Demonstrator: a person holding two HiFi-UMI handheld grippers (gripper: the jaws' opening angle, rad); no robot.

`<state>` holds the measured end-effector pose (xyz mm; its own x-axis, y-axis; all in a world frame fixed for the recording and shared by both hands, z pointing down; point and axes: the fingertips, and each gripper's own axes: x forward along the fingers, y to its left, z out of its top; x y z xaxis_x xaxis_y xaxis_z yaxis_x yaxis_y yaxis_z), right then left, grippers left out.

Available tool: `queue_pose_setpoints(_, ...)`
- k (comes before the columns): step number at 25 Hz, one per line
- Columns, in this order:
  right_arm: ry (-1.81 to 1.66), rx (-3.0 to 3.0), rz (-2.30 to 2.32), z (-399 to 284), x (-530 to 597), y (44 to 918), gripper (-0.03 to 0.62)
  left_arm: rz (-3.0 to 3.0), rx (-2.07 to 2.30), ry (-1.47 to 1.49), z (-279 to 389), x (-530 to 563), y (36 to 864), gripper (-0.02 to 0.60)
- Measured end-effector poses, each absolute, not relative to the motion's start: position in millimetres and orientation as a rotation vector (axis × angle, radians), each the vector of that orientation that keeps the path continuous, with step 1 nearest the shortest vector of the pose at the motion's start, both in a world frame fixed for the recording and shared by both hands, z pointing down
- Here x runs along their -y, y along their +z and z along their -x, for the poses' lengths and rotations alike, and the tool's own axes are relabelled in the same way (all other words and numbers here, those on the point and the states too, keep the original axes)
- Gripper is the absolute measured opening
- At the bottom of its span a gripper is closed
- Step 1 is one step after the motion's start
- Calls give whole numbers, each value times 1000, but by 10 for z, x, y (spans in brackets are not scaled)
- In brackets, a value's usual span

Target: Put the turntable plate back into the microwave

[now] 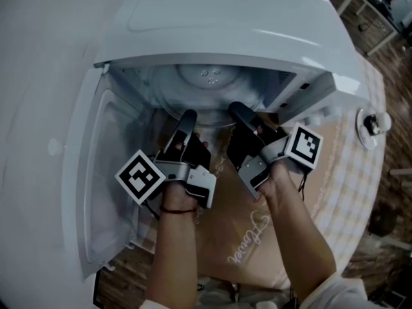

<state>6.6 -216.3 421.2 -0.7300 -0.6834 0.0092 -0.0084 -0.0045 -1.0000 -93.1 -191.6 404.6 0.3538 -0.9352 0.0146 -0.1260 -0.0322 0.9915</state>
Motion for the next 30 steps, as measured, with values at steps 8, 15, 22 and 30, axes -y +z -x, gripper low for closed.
queue_pose_setpoints(8, -1799, -1780, 692, -10, 2178, 4215, 60, -1454, 1011, -843, 825, 1921, 4096, 71)
queue_pose_setpoints(15, -1803, -1779, 676, -60, 2149, 4213, 58, -1443, 937, -909, 754, 1978, 4064, 54)
queue_pose_setpoints(22, -1775, -1801, 656, -61, 2133, 4165, 58, -1379, 874, -1003, 731, 1973, 4012, 37)
queue_pose_setpoints(30, -1683, -1998, 633, -93, 1997, 3986, 81, -1345, 843, -1069, 740, 1956, 3949, 51)
